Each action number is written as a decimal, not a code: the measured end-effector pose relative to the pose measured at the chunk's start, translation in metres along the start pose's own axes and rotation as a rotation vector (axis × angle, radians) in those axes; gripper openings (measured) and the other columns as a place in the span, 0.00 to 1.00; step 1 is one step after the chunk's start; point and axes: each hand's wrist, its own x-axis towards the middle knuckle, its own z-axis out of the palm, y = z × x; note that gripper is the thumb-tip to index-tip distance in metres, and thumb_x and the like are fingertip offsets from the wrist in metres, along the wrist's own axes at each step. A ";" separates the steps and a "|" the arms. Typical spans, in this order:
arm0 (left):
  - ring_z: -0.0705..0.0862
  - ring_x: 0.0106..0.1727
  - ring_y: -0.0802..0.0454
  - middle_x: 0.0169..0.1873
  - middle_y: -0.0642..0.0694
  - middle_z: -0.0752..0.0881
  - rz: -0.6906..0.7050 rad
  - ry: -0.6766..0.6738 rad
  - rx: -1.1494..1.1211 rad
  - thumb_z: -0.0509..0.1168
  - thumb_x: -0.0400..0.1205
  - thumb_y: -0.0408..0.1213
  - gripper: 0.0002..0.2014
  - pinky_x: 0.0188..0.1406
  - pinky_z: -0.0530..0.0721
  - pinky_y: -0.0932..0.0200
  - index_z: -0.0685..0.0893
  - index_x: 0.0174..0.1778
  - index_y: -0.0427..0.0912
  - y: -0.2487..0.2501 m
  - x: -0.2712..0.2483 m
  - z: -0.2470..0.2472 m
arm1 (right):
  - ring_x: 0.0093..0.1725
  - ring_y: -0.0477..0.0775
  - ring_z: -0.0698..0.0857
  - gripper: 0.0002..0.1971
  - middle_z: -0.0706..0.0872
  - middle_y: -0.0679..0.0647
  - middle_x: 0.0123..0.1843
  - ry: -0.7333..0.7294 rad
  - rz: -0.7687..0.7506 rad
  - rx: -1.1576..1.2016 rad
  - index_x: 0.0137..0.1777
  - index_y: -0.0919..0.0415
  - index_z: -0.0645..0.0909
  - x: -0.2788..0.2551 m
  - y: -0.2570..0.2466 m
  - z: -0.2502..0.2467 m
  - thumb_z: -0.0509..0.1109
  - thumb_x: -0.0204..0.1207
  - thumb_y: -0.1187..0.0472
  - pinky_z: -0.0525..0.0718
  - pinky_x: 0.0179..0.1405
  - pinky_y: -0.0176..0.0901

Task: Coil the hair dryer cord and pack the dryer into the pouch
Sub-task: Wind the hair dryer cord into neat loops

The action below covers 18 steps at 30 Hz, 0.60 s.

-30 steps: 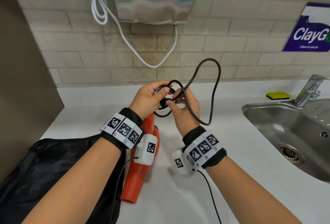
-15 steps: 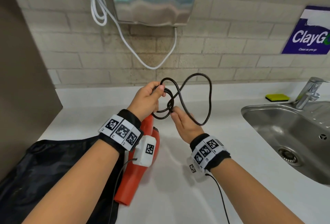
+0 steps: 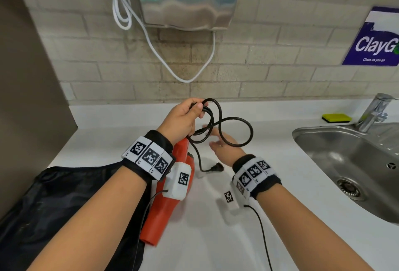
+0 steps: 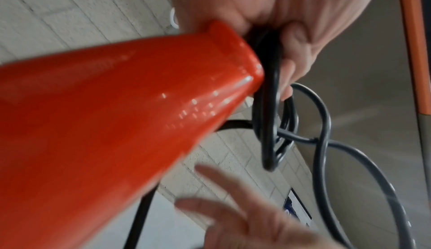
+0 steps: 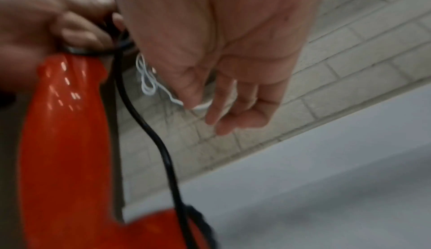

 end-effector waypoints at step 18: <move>0.64 0.13 0.62 0.31 0.50 0.74 -0.029 0.023 -0.121 0.50 0.87 0.39 0.12 0.17 0.68 0.69 0.78 0.44 0.45 -0.004 -0.001 -0.007 | 0.25 0.51 0.76 0.10 0.76 0.53 0.29 0.134 0.527 -0.096 0.52 0.69 0.82 0.016 0.071 -0.020 0.60 0.79 0.68 0.78 0.24 0.38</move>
